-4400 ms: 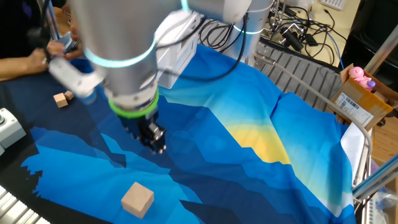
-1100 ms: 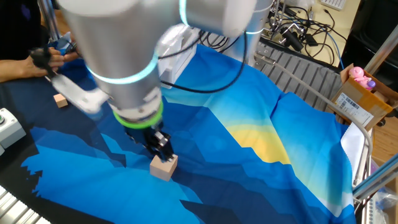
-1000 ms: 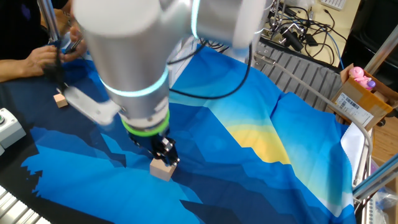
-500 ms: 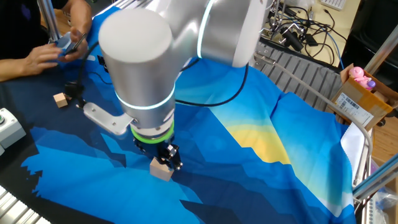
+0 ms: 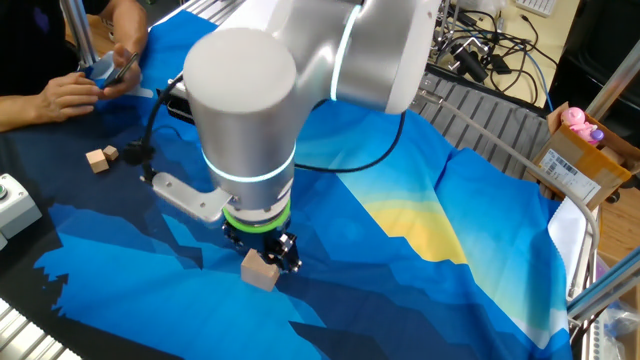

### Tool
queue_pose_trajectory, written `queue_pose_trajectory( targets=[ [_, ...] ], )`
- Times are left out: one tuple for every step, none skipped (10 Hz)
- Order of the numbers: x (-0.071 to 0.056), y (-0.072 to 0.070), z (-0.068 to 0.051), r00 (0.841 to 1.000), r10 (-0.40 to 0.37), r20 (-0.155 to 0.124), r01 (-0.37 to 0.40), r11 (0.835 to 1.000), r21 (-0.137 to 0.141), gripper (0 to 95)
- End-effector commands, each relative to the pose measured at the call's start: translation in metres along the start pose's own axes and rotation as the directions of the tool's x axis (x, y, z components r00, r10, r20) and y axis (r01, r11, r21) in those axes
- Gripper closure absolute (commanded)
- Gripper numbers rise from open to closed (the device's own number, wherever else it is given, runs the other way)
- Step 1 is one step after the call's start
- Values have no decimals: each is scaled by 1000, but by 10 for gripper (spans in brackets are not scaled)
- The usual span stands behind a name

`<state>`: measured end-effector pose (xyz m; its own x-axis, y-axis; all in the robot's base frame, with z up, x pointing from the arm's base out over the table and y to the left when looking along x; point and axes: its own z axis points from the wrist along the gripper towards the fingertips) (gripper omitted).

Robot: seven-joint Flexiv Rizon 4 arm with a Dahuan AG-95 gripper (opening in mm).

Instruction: Put things in the drawer

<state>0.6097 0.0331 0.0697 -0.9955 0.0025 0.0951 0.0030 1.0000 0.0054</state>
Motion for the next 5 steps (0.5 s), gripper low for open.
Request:
queue_pose_trajectory(
  targets=[
    [-3,0,1,1000,16,-9,-15,998,54,190],
    [-3,0,1,998,10,-63,-3,994,109,0],
    [-3,0,1,992,8,-123,5,995,104,0],
    [-3,0,1,989,-5,-147,20,995,100,190],
    [-3,0,1,989,-29,-146,43,994,100,190]
  ],
)
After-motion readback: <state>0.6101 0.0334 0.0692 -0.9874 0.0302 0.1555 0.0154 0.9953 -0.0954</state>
